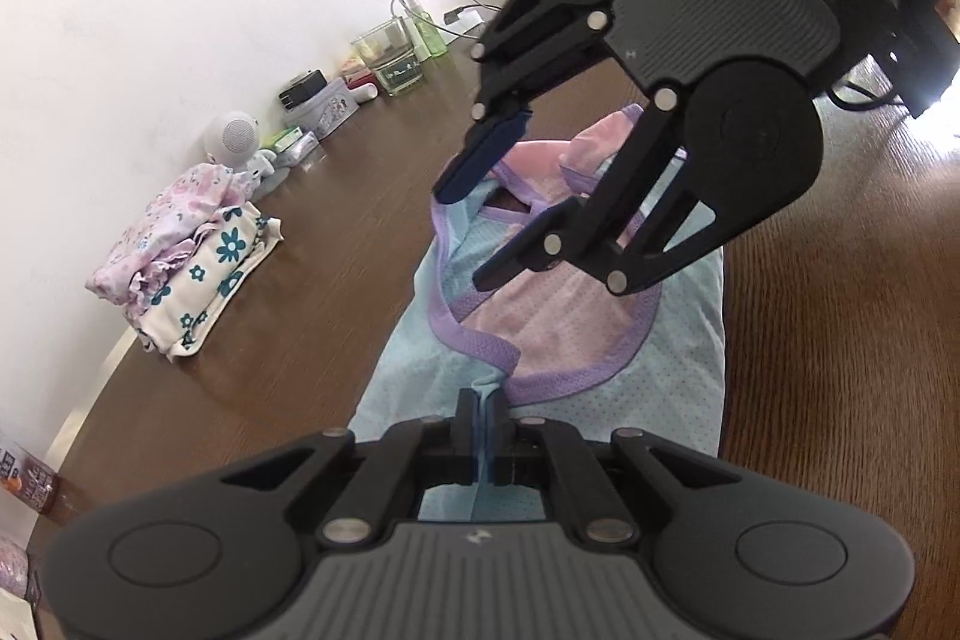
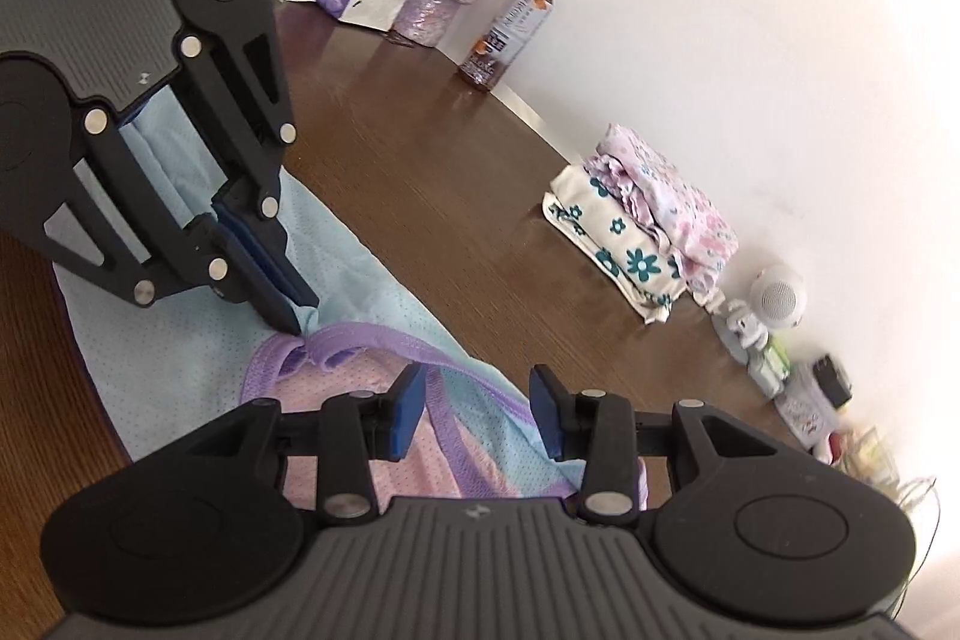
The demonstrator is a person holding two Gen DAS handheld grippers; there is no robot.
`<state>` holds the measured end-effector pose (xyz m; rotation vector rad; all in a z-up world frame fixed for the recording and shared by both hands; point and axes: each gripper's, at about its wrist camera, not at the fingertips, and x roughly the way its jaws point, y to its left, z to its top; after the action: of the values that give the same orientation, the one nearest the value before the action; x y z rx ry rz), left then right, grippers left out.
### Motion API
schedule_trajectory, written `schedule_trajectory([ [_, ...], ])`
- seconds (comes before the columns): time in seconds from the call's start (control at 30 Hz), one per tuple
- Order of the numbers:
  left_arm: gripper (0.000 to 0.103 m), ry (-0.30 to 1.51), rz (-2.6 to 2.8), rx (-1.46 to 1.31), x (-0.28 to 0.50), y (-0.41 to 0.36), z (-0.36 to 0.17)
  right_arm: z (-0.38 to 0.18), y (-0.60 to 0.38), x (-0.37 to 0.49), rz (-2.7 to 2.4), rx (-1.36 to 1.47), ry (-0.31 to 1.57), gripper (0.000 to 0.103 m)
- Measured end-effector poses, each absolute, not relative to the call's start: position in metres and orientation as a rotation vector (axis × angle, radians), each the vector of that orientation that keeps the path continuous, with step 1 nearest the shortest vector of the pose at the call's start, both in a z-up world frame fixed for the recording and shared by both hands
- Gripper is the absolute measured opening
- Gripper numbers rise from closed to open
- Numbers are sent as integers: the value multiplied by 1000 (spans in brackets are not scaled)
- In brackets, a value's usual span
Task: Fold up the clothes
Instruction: 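Lift the held edge with both grippers and fold it over the garment, then open both grippers and release the folded edge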
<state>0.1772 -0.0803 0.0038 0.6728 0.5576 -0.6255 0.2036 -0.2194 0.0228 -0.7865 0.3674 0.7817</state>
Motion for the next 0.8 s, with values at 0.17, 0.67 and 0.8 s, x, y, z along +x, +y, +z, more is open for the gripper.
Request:
schedule_trajectory([
  [0.17,20,552,-596,563,155,-51,23,34,-220,201,834,-651,397,38],
  [0.67,28,745,47,324,121,143,40,20,-176,204,838,-482,486,30],
  [0.8,29,793,19,150,124,176,38,20,-173,200,792,-453,489,30],
])
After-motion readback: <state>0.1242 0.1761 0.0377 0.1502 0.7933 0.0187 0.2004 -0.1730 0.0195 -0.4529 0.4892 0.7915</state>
